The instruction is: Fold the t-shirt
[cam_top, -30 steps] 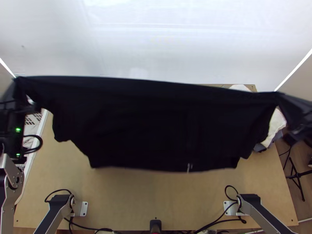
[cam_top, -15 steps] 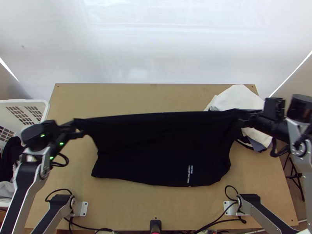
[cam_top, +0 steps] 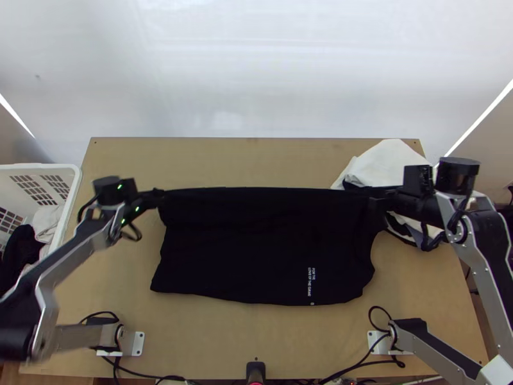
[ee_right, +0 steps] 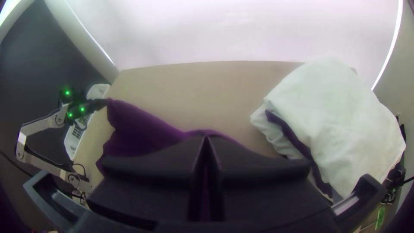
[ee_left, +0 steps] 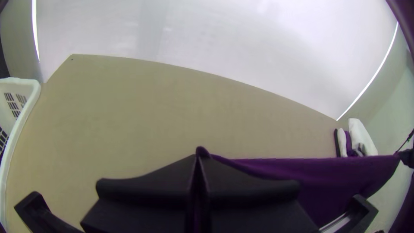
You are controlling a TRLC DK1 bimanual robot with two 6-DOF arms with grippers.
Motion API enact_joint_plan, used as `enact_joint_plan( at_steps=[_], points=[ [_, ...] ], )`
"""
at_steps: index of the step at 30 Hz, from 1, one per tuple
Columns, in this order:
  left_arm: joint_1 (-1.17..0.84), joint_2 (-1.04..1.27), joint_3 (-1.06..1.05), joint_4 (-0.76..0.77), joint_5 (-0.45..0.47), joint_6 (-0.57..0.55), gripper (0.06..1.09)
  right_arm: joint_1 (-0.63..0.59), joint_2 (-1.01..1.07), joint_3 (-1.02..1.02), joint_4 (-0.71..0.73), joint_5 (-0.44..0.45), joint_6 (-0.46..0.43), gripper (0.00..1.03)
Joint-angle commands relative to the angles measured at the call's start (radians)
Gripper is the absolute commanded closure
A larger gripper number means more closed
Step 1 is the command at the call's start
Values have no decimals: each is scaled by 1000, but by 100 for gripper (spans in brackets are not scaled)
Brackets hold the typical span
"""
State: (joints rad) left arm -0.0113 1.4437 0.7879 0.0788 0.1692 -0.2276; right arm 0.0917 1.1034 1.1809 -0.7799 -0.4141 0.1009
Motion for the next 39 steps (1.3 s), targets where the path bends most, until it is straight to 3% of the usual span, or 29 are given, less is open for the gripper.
enact_joint_plan(
  at_steps=[1,4,5,9,17,22,26,29,33,39],
  points=[
    [-10,273,188,131,1,-39,105,59,10,-32,21,38,31,100],
    [-10,337,257,138,3,-62,103,69,10,-44,27,47,37,100],
    [-9,348,269,133,3,-67,94,71,10,-49,28,47,43,100],
    [-18,377,329,29,3,-59,35,72,12,-58,42,47,51,100],
    [31,351,405,-182,102,-87,34,74,19,-53,47,55,45,100],
    [68,366,476,-330,102,-110,33,77,23,-60,48,57,37,100],
    [108,385,544,-475,248,-113,29,86,23,-66,48,57,36,100],
    [119,380,551,-485,289,-133,29,89,23,-66,48,57,33,100],
    [140,385,567,-545,457,-173,29,89,23,-67,48,57,28,100],
    [152,399,587,-577,463,-171,28,89,19,-61,48,61,19,100]
  ],
)
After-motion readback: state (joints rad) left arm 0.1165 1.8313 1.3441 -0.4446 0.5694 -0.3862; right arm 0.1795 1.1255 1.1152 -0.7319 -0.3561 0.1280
